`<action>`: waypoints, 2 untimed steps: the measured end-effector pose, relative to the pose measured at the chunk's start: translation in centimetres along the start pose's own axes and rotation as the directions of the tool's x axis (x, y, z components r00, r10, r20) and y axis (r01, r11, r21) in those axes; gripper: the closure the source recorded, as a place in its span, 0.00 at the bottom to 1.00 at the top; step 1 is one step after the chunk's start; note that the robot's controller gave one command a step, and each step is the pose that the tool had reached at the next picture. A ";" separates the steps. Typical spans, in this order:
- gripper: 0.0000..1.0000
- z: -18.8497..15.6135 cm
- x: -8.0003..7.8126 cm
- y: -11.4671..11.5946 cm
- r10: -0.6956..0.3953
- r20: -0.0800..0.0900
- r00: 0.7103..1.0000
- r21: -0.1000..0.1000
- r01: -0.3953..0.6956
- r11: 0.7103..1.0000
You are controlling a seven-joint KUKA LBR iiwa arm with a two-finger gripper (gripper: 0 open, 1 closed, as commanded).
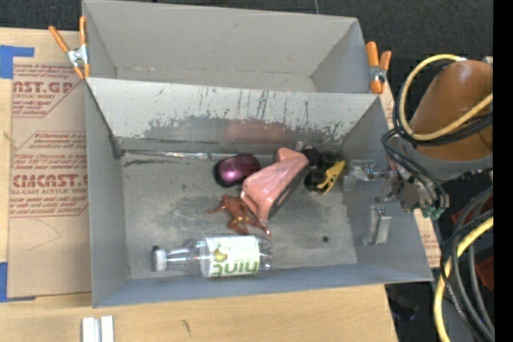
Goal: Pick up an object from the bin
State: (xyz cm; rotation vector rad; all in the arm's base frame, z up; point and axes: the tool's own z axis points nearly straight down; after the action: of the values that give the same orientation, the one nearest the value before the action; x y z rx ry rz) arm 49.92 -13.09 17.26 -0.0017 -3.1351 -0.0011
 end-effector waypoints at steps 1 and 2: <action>0.00 -0.4 -0.2 0.1 -0.002 0.008 1.000 0.002 0.002 1.000; 0.00 -1.7 0.5 1.1 0.073 0.007 0.997 0.000 -0.073 0.997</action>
Offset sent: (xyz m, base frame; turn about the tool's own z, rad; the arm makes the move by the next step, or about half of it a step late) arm -0.0108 0.0192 0.0288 0.1287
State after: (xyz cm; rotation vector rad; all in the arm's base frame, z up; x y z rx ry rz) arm 49.39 -12.04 18.97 -0.1166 -3.1400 -0.0006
